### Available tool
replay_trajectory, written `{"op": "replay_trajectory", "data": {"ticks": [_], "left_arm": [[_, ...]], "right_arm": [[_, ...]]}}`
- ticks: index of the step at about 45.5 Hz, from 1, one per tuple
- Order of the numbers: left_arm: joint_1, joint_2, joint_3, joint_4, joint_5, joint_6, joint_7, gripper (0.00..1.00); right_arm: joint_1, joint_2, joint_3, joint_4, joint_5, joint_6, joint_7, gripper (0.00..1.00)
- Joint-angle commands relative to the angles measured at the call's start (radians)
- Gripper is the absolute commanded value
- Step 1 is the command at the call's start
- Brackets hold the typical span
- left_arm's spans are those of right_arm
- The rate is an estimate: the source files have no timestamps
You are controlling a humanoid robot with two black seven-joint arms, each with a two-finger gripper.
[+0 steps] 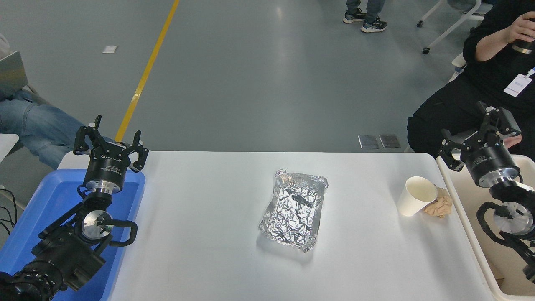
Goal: Pick up paper cup place in dustbin
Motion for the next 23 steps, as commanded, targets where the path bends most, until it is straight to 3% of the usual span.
{"op": "replay_trajectory", "data": {"ticks": [1, 23], "left_arm": [[0.0, 0.0, 0.0, 0.0, 0.0, 0.0, 0.0, 0.99], [0.0, 0.0, 0.0, 0.0, 0.0, 0.0, -0.002, 0.99]], "right_arm": [[0.004, 0.005, 0.001, 0.0, 0.0, 0.0, 0.0, 1.0], [0.009, -0.005, -0.011, 0.001, 0.0, 0.002, -0.004, 1.0]]}}
